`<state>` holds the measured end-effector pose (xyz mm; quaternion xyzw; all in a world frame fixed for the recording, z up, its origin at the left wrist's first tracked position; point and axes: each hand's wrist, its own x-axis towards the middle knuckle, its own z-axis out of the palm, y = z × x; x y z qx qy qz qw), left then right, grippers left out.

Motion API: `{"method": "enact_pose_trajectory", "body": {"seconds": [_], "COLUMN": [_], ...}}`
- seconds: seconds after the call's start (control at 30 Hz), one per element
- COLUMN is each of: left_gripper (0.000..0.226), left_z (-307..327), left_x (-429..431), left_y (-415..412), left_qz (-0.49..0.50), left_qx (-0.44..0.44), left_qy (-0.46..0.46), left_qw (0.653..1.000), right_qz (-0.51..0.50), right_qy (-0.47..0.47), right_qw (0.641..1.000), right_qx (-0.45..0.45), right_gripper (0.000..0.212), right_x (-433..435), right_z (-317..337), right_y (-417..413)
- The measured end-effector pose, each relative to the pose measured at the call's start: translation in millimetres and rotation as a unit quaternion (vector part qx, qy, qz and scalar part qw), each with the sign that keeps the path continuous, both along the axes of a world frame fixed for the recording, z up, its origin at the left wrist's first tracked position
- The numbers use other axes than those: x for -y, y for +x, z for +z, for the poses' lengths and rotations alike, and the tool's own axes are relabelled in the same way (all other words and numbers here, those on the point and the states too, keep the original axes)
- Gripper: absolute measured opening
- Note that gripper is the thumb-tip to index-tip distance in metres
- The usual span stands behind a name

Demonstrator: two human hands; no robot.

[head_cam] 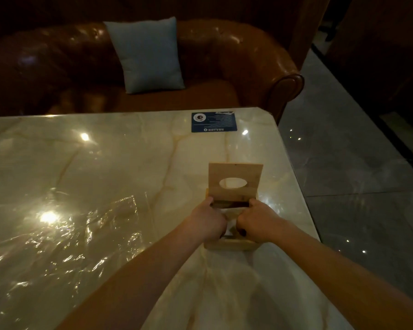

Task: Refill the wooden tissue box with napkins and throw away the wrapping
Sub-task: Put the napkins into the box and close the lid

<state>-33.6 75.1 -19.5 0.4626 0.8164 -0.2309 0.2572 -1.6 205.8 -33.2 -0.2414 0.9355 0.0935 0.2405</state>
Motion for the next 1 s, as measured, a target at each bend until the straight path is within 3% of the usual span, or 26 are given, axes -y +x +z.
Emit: {"method": "enact_pose_trajectory", "body": {"seconds": [0.17, 0.3, 0.37, 0.47, 0.53, 0.63, 0.7, 0.77, 0.87, 1.0], "left_gripper": [0.019, 0.028, 0.027, 0.020, 0.017, 0.023, 0.036, 0.043, 0.039, 0.030], "left_z": [-6, -7, -3, -7, -13, -20, -24, -26, -28, -27], "left_x": [11, 23, 32, 41, 42, 41, 41, 40, 36, 32], "left_y": [-1, -3, -3, -1, 2, 1, -3, -7, -11, -16], "left_qz": [0.002, 0.070, 0.144, 0.200, 0.278, 0.424, 0.481, 0.502, 0.484, 0.456], "left_qx": [-0.002, 0.028, 0.040, -0.040, -0.070, -0.021, 0.018, 0.039, 0.039, 0.007], "left_qy": [0.093, 0.267, 0.395, 0.516, 0.562, 0.605, 0.602, 0.589, 0.554, 0.531], "left_qw": [0.996, 0.961, 0.906, 0.832, 0.776, 0.674, 0.638, 0.633, 0.676, 0.714], "right_qz": [0.002, -0.090, -0.142, -0.194, -0.256, -0.349, -0.394, -0.431, -0.454, -0.435], "right_qy": [-0.013, -0.151, -0.234, -0.320, -0.359, -0.392, -0.399, -0.400, -0.442, -0.458], "right_qw": [1.000, 0.984, 0.961, 0.923, 0.888, 0.835, 0.807, 0.784, 0.751, 0.760], "right_qx": [0.001, -0.012, -0.027, -0.090, -0.131, -0.165, -0.186, -0.199, -0.184, -0.154], "right_gripper": [0.022, 0.024, 0.027, 0.021, 0.017, 0.014, 0.012, 0.016, 0.032, 0.026], "right_x": [-3, -7, -11, -22, -29, -36, -38, -39, -38, -35], "right_z": [-1, 7, 13, 19, 18, 10, 2, -4, -10, -16], "right_y": [1, 4, 7, 12, 14, 16, 16, 14, 7, 2]}}
